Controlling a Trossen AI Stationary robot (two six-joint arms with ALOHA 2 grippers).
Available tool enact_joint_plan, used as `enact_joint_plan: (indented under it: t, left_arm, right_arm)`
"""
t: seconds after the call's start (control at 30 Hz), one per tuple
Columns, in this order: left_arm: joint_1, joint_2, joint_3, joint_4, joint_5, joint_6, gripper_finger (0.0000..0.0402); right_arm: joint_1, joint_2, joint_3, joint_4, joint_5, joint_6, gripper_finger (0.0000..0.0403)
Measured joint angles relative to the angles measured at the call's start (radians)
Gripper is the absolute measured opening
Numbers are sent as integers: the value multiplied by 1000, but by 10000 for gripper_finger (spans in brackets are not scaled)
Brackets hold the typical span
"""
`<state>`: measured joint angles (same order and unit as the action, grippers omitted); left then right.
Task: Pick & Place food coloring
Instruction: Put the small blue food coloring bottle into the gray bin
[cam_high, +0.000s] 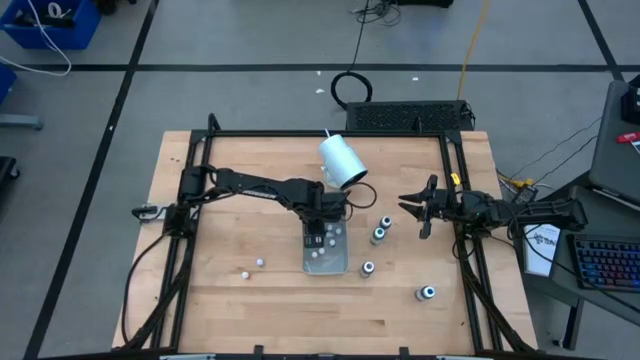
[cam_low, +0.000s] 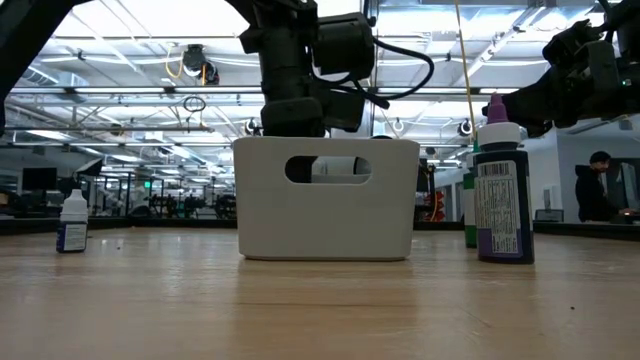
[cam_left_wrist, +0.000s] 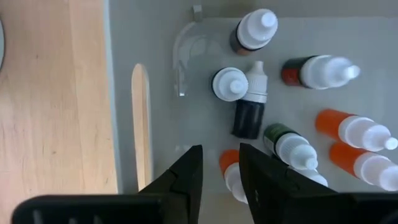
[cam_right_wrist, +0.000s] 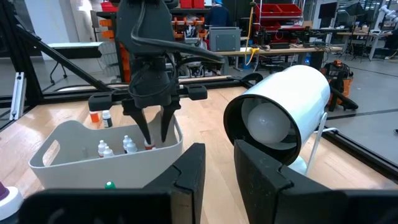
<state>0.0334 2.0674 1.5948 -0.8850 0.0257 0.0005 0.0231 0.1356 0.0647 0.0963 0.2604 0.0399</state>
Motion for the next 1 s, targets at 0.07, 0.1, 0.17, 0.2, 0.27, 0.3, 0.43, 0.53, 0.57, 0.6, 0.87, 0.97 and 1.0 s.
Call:
enact_joint_plan:
  t: [0.07,0.1,0.17,0.2,0.27,0.3,0.43,0.53,0.57,0.6,0.87,0.97,1.0]
  left_arm:
    - [0,0,0,1,0,1,98]
    - [0,0,0,0,0,5,95]
    - [0,0,0,0,0,17,92]
    - [0,-2,0,-1,0,18,92]
    - [0,-16,0,-15,0,17,92]
    - [0,-29,0,-26,0,16,92]
    - [0,-111,0,-113,-5,-22,92]
    - [-11,-194,0,-168,-10,-95,92]
    - [-19,-222,0,-185,-13,-127,92]
    - [-30,-246,0,-196,-14,-161,92]
    - [-202,-394,-187,-213,-57,-379,92]
    - [-273,-402,-304,-176,-53,-476,93]
    - [-297,-402,-336,-169,-64,-495,93]
  right_arm:
    - [0,0,0,0,0,0,77]
    - [0,0,0,0,0,0,77]
    - [0,0,0,0,0,0,77]
    - [0,0,0,0,0,0,77]
    - [0,0,0,0,0,0,77]
    - [0,0,0,0,0,0,77]
    - [0,0,0,0,0,0,77]
    - [0,0,0,0,0,0,77]
    - [0,1,0,0,0,0,77]
    - [0,0,0,0,0,0,77]
    - [0,0,0,0,0,0,77]
    - [0,0,0,0,0,0,77]
    - [0,0,0,0,0,0,77]
